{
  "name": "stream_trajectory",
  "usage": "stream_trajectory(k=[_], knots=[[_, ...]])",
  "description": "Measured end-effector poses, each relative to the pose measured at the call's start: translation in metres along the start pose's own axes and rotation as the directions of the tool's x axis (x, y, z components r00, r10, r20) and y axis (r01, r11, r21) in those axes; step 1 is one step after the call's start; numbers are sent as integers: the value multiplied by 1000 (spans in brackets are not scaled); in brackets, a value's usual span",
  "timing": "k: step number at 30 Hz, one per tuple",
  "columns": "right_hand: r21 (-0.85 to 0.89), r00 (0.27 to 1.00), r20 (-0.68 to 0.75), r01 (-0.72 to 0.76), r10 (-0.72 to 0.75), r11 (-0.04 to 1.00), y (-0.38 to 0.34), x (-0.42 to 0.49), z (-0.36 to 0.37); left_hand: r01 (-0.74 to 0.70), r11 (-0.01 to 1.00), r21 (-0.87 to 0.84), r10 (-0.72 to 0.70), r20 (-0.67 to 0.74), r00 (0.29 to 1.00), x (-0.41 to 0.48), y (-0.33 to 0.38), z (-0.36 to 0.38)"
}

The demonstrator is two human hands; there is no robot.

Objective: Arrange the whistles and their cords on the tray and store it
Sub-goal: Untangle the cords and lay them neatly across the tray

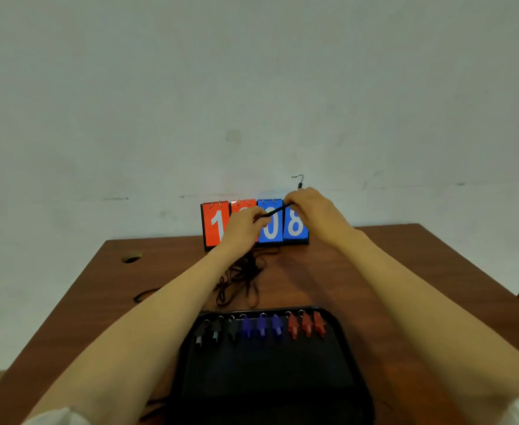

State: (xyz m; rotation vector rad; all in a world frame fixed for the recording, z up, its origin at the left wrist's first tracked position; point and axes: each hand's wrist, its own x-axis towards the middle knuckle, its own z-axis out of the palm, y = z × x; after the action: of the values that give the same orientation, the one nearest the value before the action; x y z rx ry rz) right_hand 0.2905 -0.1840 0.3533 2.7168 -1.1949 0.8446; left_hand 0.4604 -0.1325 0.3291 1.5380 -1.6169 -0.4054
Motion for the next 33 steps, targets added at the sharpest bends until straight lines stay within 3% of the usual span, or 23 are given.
stream_trajectory(k=[6,8,12,17,24,33], knots=[[-78,957,-289,5,-27,997,-3,-3,-37,-95,946,311,147,-148,978,0,16,-53],[-82,946,-324,-18,-9,996,-8,-7,-42,-92,923,374,166,-172,971,-6,16,-63],[-161,953,-297,-106,55,981,-11,-16,-45,-34,882,471,146,-203,968,-22,9,-74],[-178,958,-253,-183,135,967,-9,-32,-40,33,908,417,55,-198,979,-41,-12,-85],[-26,953,-102,-288,285,957,-2,-58,-25,133,854,503,-45,-183,982,-70,-44,-95],[3,908,-13,-419,419,908,3,-107,-3,301,879,370,-241,-200,950,-122,-86,-88]])
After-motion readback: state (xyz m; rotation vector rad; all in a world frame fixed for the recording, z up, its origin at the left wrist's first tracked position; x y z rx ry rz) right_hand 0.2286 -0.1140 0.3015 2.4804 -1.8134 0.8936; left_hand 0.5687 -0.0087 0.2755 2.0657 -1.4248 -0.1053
